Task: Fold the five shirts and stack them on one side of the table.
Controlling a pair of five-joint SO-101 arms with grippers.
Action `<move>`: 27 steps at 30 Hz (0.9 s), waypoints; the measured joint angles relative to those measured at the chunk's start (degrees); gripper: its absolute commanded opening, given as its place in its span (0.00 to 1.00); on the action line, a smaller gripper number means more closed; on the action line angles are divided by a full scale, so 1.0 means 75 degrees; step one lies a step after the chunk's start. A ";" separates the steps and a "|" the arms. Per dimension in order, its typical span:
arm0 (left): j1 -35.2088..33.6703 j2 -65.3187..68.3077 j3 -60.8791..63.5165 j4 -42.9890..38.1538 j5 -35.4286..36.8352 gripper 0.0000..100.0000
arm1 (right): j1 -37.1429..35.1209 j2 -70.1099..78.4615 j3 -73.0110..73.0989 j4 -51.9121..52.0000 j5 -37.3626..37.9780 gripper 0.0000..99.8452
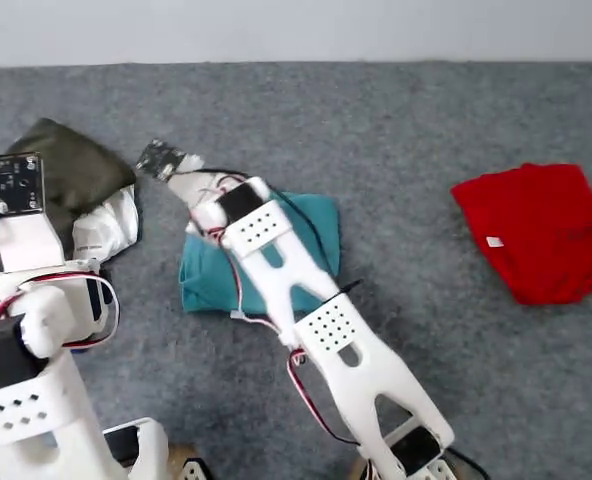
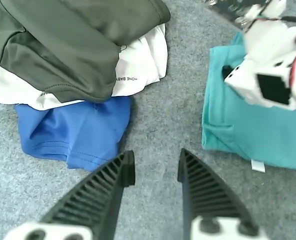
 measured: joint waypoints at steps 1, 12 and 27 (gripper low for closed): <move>0.0000 0.0000 0.0000 0.0000 0.0000 0.15 | 0.0105 0.0000 0.0000 -0.0070 0.0000 0.28; 0.0000 0.0000 0.0000 0.0000 0.0000 0.15 | 0.1055 0.0000 0.0000 -0.0281 0.0000 0.28; 0.0000 0.0000 0.0199 0.0000 0.0000 0.16 | 0.2391 -0.2989 0.0000 0.2977 -0.0035 0.28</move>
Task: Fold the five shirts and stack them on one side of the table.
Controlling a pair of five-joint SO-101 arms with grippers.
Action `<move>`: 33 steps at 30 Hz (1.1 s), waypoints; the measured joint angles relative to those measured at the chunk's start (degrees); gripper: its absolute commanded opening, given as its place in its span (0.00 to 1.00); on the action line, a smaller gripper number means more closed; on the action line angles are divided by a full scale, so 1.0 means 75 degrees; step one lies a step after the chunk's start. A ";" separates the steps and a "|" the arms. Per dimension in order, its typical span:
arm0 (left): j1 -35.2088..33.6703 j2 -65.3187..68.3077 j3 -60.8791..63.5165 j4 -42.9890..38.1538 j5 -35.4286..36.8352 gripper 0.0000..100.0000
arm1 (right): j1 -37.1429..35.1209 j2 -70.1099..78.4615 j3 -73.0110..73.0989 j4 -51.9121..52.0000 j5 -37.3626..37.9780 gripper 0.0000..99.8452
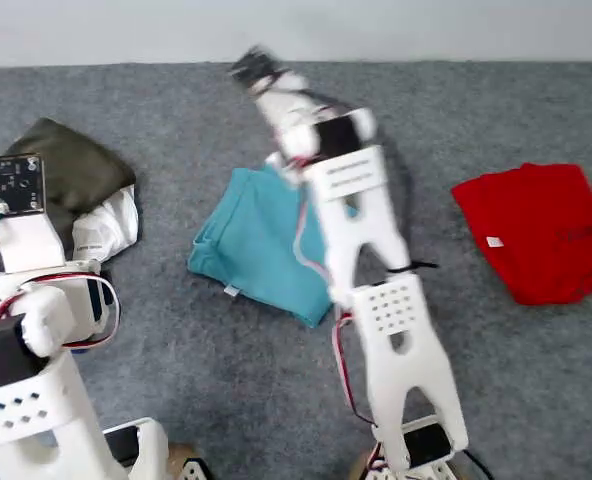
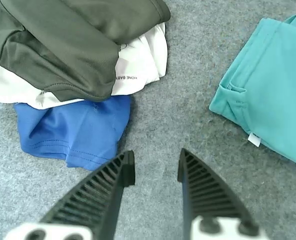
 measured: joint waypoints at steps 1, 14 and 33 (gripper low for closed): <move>0.0000 0.0000 0.0117 0.0000 0.0000 0.16 | 0.0270 -0.0199 0.0070 0.0059 -0.0152 0.28; 0.0000 0.0000 0.0445 0.0000 0.0000 0.16 | 0.1395 -0.3071 0.7045 0.0035 -0.1723 0.28; 0.0000 0.0000 0.0457 0.0000 0.0000 0.16 | 0.0821 -0.2016 0.7607 -0.2251 -0.2168 0.28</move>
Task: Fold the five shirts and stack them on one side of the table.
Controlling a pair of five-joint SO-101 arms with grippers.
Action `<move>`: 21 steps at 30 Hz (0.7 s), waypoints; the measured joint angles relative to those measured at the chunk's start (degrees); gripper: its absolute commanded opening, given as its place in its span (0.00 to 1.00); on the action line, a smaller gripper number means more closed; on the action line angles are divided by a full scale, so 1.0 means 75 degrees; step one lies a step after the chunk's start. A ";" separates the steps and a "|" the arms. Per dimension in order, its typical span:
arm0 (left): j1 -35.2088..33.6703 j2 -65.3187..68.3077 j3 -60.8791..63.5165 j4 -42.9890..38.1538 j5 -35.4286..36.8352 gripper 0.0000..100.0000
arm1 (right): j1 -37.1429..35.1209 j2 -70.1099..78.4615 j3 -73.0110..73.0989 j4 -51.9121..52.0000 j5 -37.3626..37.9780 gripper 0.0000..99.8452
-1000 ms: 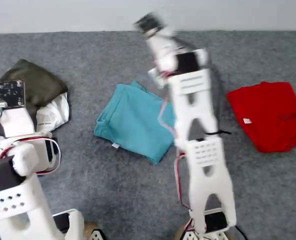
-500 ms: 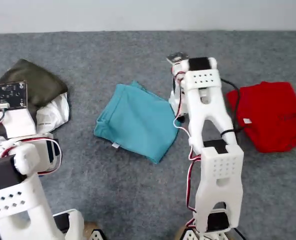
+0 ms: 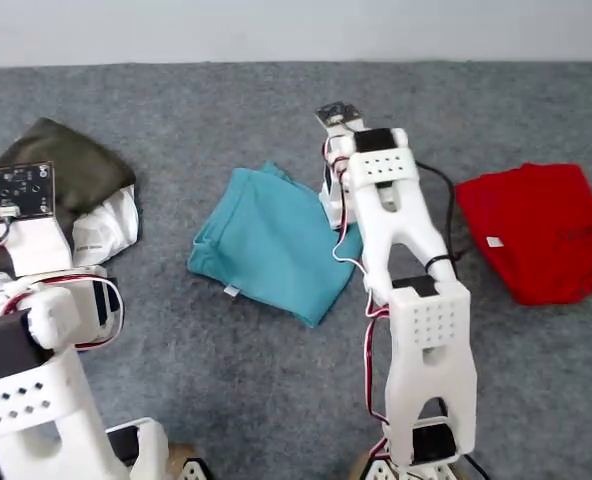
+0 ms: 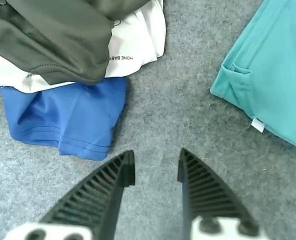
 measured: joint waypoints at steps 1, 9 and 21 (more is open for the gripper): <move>0.0000 0.0000 0.0000 0.0000 0.0000 0.16 | -0.0012 0.0117 0.0000 -0.0105 -0.0012 0.28; 0.0000 0.0000 0.0000 0.0000 0.0000 0.16 | -0.0129 0.0363 0.0000 -0.0258 -0.0012 0.28; 0.0000 0.0000 0.0000 0.0000 0.0000 0.16 | 0.0059 0.0656 -0.0082 -0.0199 -0.0023 0.01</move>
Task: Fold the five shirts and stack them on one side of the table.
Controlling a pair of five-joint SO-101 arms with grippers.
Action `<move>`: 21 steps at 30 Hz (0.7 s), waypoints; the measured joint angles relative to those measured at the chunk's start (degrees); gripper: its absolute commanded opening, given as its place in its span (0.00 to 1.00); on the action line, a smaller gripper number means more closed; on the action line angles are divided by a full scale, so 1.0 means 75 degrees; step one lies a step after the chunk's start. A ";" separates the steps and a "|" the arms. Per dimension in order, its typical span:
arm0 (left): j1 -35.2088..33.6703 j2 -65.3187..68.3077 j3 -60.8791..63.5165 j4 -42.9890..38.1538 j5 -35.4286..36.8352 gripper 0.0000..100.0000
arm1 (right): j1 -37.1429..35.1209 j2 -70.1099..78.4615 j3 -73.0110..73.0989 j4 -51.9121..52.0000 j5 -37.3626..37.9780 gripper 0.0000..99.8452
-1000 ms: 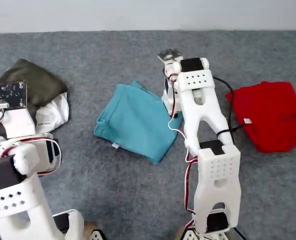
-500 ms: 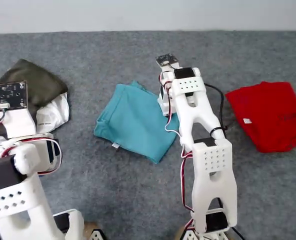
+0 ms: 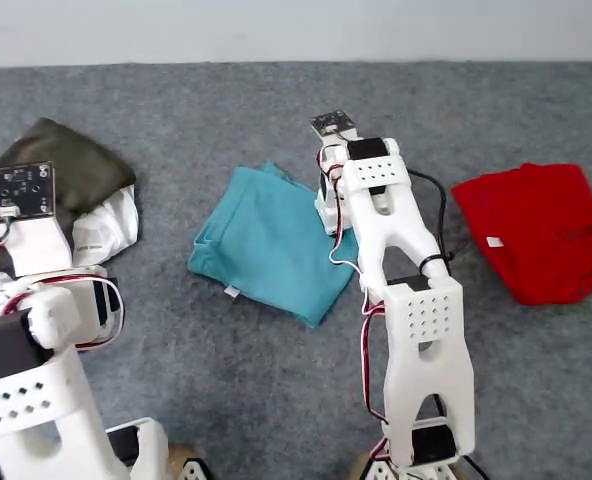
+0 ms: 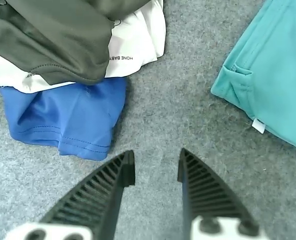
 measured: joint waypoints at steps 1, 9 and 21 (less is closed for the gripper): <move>0.0000 0.0000 0.0000 0.0000 0.0000 0.16 | 0.0070 0.0047 0.0000 0.0000 0.0000 0.03; 0.0000 0.0000 0.0000 0.0000 0.0000 0.16 | 0.0188 0.0070 -0.0035 0.0035 0.0000 0.01; 0.0000 0.0000 0.0000 0.0023 0.0000 0.16 | 0.1137 0.0141 -0.2063 0.1348 0.0000 0.01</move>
